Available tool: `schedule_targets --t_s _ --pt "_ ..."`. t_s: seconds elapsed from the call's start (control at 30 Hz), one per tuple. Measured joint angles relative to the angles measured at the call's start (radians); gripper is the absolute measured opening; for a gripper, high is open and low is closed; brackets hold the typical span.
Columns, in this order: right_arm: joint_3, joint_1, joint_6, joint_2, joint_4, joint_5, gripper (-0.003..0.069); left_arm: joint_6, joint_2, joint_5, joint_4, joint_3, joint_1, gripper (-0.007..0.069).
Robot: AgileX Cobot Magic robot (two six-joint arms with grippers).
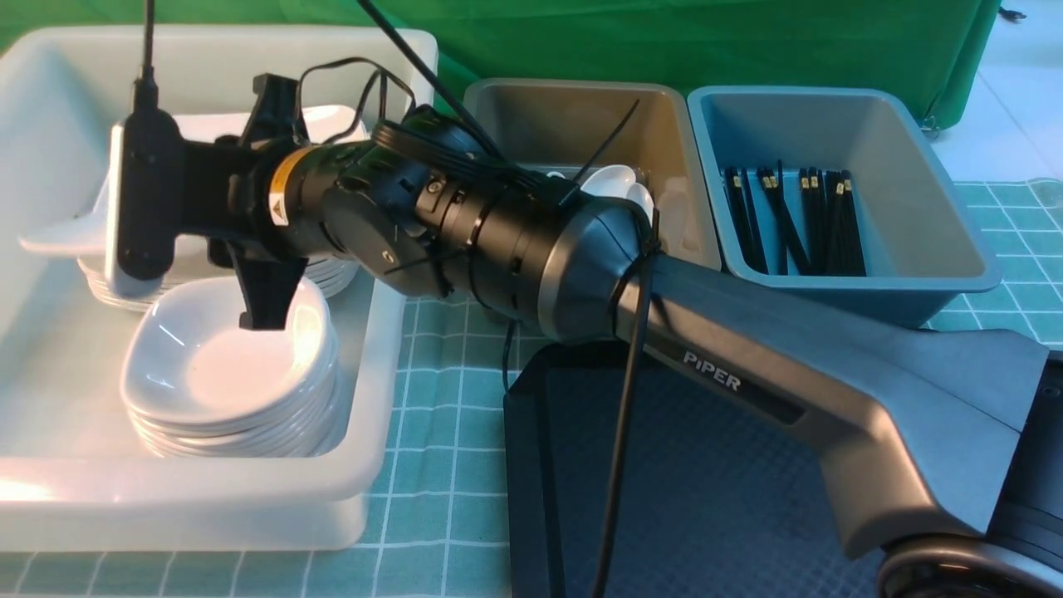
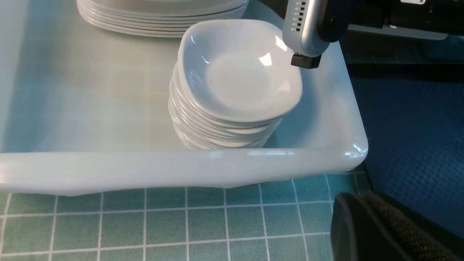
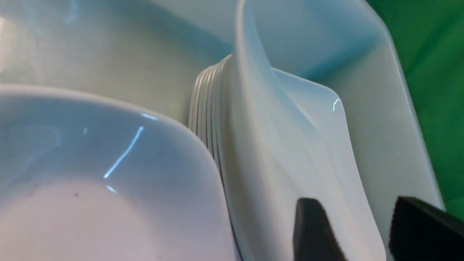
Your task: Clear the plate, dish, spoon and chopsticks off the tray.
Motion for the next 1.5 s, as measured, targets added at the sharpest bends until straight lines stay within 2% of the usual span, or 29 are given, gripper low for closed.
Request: schedule_targets --t_s 0.07,0.2,0.43,0.5,0.53,0.57,0.63,0.7,0.83,0.9,1.07,1.13,1.23,1.4,1.5 --pt "0.000 0.000 0.009 0.000 -0.002 0.000 0.0441 0.002 0.000 0.000 0.000 0.000 0.000 0.0008" --pt "0.000 -0.009 0.085 0.000 -0.003 -0.010 0.0504 0.004 0.000 0.000 0.005 0.000 0.000 0.0008" --pt "-0.001 -0.045 0.188 -0.005 -0.011 -0.006 0.0514 0.005 0.000 0.000 0.007 0.000 0.000 0.0008" --pt "-0.006 -0.046 0.263 -0.029 -0.014 0.035 0.0514 0.001 0.003 0.000 0.007 0.000 0.000 0.0008" --pt "-0.006 -0.046 0.263 -0.032 -0.014 0.042 0.0514 0.000 0.004 0.000 0.007 0.000 0.000 0.0008" --pt "-0.016 -0.048 0.345 -0.065 -0.014 0.100 0.0512 -0.001 0.012 0.000 0.007 0.000 0.000 0.0008" --pt "-0.030 -0.054 0.426 -0.109 -0.014 0.177 0.0491 -0.001 0.023 0.000 0.007 0.000 0.000 0.0008" --pt "-0.052 -0.072 0.505 -0.176 -0.017 0.302 0.0412 -0.001 0.050 0.000 0.007 0.000 0.000 0.0008" --pt "-0.070 -0.158 0.592 -0.338 -0.019 0.547 0.0131 0.024 0.100 0.000 0.000 0.000 0.000 0.0008" --pt "-0.071 -0.195 0.652 -0.387 -0.020 0.620 0.0064 0.046 0.113 -0.010 -0.022 0.000 0.000 0.0008" --pt "-0.061 -0.345 0.778 -0.559 -0.024 0.782 0.0024 0.174 0.134 -0.093 -0.127 0.000 0.000 0.0008" --pt "-0.026 -0.401 0.791 -0.652 -0.029 0.788 0.0022 0.223 0.134 -0.125 -0.169 0.000 0.000 0.0008" --pt "0.056 -0.435 0.807 -0.767 -0.038 0.759 0.0022 0.263 0.134 -0.134 -0.202 0.000 0.000 0.0008" --pt "0.375 -0.448 0.881 -1.092 -0.063 0.533 0.0022 0.331 0.134 -0.141 -0.261 0.000 0.000 0.0008" --pt "0.658 -0.448 0.942 -1.315 -0.079 0.324 0.0022 0.347 0.134 -0.142 -0.269 0.000 0.000 0.0008"
